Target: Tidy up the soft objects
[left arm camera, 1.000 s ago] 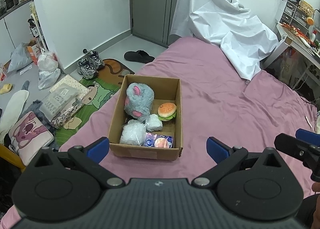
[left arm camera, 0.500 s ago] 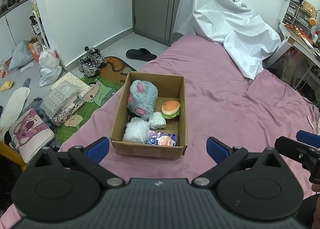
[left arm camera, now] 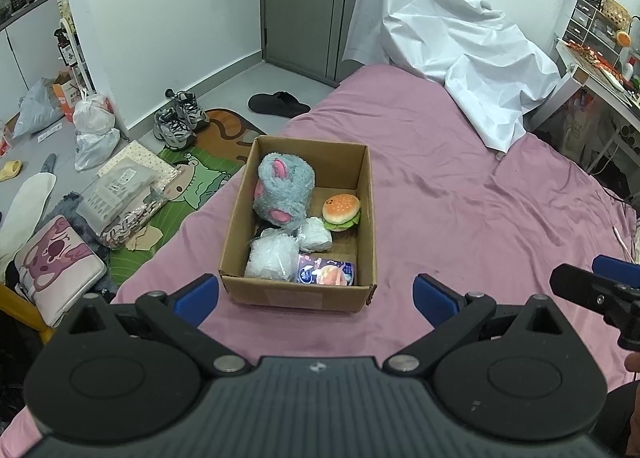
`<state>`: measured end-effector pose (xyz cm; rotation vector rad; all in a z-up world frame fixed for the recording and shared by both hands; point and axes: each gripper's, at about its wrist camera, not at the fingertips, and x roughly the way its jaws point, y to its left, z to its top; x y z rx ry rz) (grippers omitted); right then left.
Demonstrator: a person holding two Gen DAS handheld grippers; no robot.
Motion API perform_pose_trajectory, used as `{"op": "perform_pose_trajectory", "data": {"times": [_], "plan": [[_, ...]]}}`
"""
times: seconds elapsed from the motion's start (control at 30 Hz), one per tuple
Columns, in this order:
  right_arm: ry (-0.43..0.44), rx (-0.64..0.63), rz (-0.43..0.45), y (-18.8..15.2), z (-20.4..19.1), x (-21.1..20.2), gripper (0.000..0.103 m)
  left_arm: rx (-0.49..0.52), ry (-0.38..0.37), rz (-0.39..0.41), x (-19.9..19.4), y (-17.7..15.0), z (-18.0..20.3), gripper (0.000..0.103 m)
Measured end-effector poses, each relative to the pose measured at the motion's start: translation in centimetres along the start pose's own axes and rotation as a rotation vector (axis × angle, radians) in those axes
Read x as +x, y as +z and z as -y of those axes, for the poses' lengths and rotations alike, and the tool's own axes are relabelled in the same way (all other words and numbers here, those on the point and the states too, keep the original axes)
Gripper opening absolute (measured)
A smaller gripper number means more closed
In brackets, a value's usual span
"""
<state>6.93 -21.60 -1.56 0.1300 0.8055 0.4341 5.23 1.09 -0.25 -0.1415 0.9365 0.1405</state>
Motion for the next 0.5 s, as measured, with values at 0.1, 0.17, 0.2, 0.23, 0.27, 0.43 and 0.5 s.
{"op": "perform_pose_trajectory", "data": {"times": [0.1,0.17,0.2,0.23,0.27,0.43,0.5], "plan": [[-0.001,-0.002,-0.003,0.0,0.0,0.0,0.103,0.000,-0.001,-0.003,0.0,0.0,0.0,0.103],[-0.003,-0.002,-0.007,0.0,0.1,0.2,0.103,0.000,0.000,-0.003,0.1,0.0,-0.1,0.102],[-0.004,-0.001,-0.009,0.0,0.2,0.2,0.103,0.000,0.000,-0.003,0.1,0.0,-0.2,0.102],[-0.005,-0.001,-0.011,-0.1,0.2,0.3,0.103,0.000,0.000,-0.002,0.1,0.0,-0.3,0.103],[-0.006,-0.001,-0.013,-0.1,0.2,0.4,0.103,0.000,0.000,-0.001,0.1,0.0,-0.2,0.103],[-0.009,-0.006,-0.024,-0.2,0.1,0.8,0.103,0.021,-0.008,0.012,0.5,0.0,-0.3,0.102],[-0.013,-0.004,-0.027,-0.3,0.1,1.1,0.103,0.031,-0.016,0.015,0.8,-0.1,-0.3,0.103]]}}
